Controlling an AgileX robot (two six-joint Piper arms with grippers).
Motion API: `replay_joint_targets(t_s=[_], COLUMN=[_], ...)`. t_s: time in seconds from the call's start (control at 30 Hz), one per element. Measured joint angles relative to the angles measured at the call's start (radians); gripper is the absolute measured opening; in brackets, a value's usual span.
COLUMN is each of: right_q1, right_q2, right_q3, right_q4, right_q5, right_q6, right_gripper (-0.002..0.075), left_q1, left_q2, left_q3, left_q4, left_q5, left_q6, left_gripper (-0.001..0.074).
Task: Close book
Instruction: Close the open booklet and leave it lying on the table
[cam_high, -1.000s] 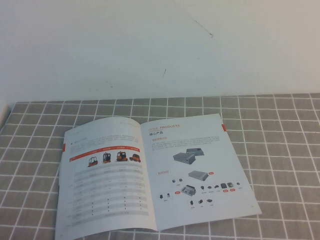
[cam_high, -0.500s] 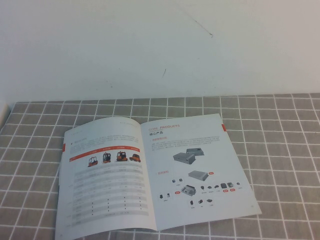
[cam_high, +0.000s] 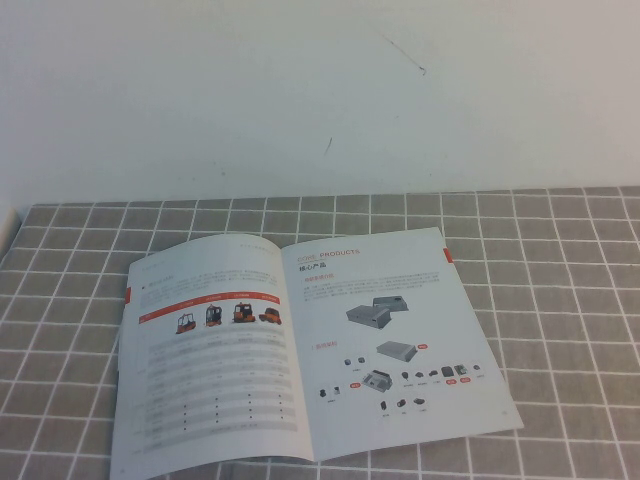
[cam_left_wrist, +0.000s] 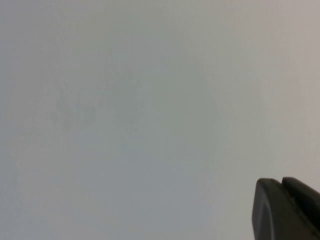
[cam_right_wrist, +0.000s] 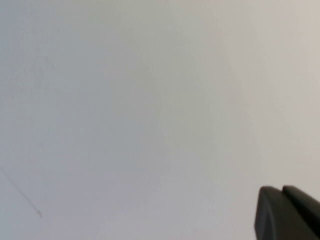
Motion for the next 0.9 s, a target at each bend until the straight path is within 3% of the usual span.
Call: replay_joint_targets(t_s=[0.17, 0.4, 0.67, 0.9], right_q1=[0.0, 0.0, 0.0, 0.0], right_q2=[0.0, 0.0, 0.013, 0.223], right_q3=[0.0, -0.003, -0.264, -0.537], right_q4=[0.025, 0.028, -0.019, 0.051], right_q5=[-0.106, -0.108, 0.336, 0.672], right_q6=[0.0, 0.0, 0.0, 0.0], right_gripper=[-0.0003, -0.0003, -0.0003, -0.0003], left_q1=[0.0, 0.0, 0.0, 0.0], left_q2=[0.0, 0.0, 0.008, 0.219], left_q3=[0.0, 0.0, -0.208, -0.417], left_q4=[0.0, -0.024, -0.034, -0.02], left_q5=[-0.032, 0.006, 0.434, 0.676], left_q6=[-0.004, -0.096, -0.114, -0.107], left_gripper=[-0.0003, -0.0003, -0.0003, -0.0004])
